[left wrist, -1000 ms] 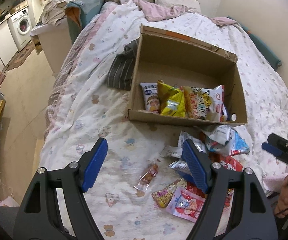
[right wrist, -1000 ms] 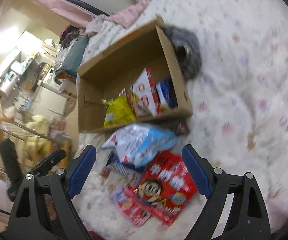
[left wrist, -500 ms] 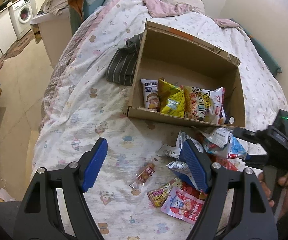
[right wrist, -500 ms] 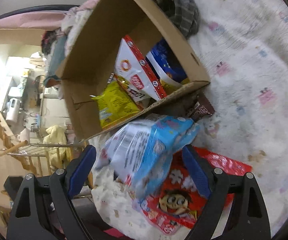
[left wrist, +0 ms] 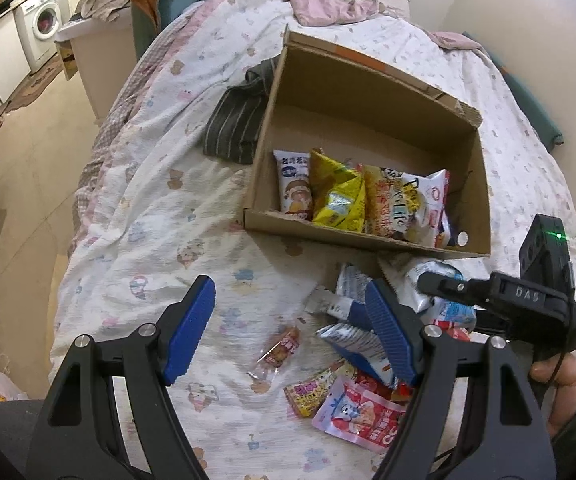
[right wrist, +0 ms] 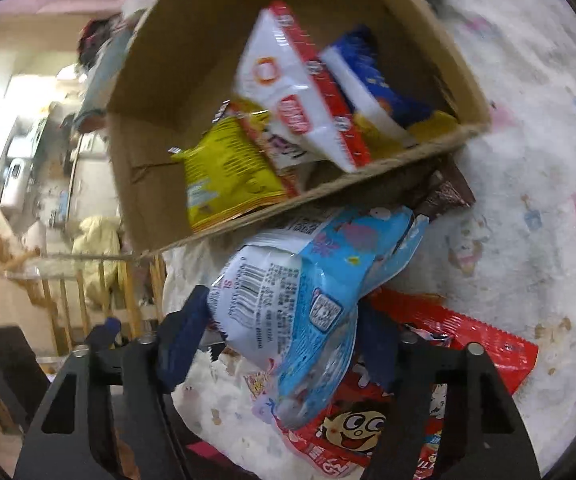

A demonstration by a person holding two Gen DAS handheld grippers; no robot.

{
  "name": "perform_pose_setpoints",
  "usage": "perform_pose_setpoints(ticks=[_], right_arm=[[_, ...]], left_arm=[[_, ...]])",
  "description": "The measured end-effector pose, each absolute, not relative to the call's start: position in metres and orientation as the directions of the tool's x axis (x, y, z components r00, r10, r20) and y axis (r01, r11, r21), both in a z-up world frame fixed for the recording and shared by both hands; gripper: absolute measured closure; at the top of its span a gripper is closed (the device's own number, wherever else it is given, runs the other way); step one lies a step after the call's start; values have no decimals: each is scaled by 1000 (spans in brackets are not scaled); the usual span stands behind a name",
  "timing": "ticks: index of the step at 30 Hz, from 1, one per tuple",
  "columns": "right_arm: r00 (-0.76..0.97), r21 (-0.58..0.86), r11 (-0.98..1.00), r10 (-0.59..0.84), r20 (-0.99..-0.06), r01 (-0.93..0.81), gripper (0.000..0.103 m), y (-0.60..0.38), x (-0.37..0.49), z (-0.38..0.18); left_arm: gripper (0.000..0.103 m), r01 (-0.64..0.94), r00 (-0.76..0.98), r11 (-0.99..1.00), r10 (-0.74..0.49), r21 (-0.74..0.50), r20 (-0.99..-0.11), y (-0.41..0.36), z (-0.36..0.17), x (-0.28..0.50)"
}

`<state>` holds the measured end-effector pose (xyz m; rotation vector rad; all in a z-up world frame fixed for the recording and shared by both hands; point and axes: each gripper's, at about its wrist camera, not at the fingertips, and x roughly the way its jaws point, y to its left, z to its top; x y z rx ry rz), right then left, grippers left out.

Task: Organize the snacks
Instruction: 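Grasp the light-blue snack bag with the right tool while the left tool grasps a clear-wrapped pastry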

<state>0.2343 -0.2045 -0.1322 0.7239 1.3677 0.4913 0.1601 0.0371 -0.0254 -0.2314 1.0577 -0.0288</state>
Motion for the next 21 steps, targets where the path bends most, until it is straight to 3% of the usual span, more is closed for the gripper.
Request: perform_pose_setpoints(ticks=[8,16,21], right_arm=[[193,735,678,721,-666,4,44,-216,216,-108],[273,803,572,809,-520,-168,44,-241,183,-60],[357,771,590,792,-495,-239,44,-249,170,-38]], left_arm=[[28,-114,482,977,-105,-181,-870,41,-32,161],[28,-171,458,976,-46,-138,-888,55,-44,162],[28,-168,396,977,-55,-131,-916,56,-60,164]])
